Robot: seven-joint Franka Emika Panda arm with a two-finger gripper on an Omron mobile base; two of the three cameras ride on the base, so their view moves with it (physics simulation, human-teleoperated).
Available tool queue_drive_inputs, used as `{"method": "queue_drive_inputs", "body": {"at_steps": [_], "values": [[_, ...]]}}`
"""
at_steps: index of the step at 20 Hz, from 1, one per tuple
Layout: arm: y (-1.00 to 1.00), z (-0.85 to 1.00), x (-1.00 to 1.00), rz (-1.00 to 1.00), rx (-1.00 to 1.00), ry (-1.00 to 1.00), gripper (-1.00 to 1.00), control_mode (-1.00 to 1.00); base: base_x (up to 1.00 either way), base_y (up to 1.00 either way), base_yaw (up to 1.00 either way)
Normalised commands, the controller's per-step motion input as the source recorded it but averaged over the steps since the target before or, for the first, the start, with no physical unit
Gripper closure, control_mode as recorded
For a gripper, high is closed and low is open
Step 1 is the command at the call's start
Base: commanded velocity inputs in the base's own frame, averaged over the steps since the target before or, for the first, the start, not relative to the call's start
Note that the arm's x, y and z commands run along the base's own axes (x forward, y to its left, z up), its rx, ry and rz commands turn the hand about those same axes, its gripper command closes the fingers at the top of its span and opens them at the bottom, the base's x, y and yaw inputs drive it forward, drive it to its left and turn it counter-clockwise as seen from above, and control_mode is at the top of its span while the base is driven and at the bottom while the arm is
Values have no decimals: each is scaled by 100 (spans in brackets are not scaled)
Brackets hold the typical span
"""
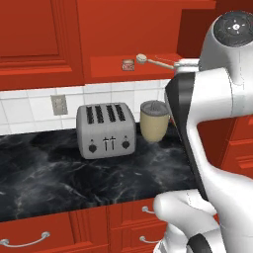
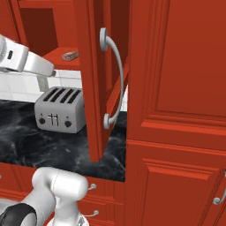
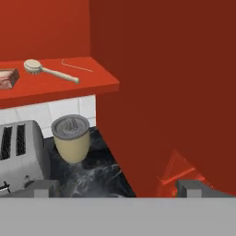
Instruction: Pick the dish brush and bar soap from the cabinet and place them on the counter.
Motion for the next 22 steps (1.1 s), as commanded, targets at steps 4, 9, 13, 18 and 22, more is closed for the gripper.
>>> {"method": "queue_drive_inputs", "body": {"at_steps": [4,9,13,18,22], "values": [[16,-4,14,19,7,0,-100,-100,0,0,0],[21,-26,3,20,1,-6,-100,-100,0,0,0],[18,-36,0,19,0,-5,-100,-100,0,0,0],[9,-18,0,17,0,-3,-100,-100,0,0,0],[7,0,0,16,0,0,-100,-100,0,0,0]]}}
